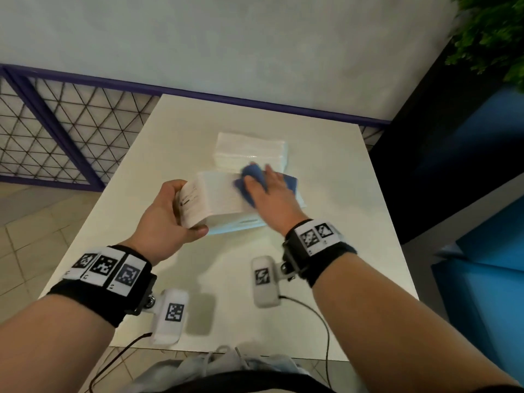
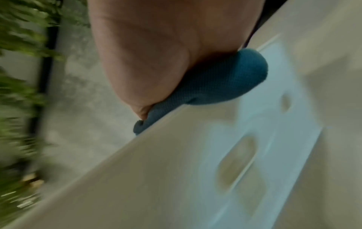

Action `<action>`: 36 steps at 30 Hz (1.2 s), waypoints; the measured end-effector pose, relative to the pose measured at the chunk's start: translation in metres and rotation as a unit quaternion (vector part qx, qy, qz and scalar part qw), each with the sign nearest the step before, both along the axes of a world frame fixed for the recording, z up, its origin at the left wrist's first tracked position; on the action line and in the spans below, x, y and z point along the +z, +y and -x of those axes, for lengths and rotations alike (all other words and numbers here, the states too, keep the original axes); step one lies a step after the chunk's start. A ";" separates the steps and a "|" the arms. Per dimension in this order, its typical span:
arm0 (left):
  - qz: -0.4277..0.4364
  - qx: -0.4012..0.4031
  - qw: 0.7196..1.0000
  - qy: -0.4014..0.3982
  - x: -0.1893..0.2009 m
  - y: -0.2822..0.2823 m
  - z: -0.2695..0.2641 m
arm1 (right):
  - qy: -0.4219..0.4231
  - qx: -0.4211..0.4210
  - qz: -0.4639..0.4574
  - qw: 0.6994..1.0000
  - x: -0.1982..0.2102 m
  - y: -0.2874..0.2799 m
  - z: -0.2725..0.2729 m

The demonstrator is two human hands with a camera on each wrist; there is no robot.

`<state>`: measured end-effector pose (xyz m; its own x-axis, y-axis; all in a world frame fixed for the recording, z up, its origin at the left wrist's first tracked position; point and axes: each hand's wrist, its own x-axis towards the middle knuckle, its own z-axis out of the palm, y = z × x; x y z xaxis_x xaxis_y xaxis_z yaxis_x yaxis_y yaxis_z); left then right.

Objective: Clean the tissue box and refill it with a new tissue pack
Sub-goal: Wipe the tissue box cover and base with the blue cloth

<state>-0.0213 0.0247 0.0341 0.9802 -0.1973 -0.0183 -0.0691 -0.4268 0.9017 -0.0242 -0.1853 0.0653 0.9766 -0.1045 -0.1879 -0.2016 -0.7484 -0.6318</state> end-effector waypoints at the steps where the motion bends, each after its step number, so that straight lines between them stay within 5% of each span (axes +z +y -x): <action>1: -0.007 -0.002 1.000 0.004 0.000 0.003 0.000 | 0.037 -0.032 0.015 0.999 -0.008 -0.018 -0.005; 6: -0.064 -0.022 0.998 -0.008 0.006 0.002 -0.005 | 0.102 -0.179 -0.076 0.976 -0.021 -0.046 -0.010; 12: -0.167 -0.066 0.984 -0.018 0.023 -0.006 -0.028 | 0.077 -0.094 0.073 0.990 -0.001 0.002 -0.019; 18: -0.217 -0.080 0.972 -0.029 0.035 -0.025 -0.041 | 0.018 -0.074 0.003 0.997 0.034 0.054 -0.014; 23: -0.214 -0.085 0.973 -0.024 0.030 -0.021 -0.040 | -0.048 0.038 0.003 0.998 0.035 0.059 0.002; 30: -0.243 -0.080 0.967 -0.008 0.032 -0.011 -0.030 | 0.065 -0.141 -0.019 0.988 0.000 -0.006 -0.014; 36: -0.236 -0.079 0.968 -0.018 0.040 -0.020 -0.031 | 0.009 -0.024 0.005 1.000 0.025 0.053 -0.010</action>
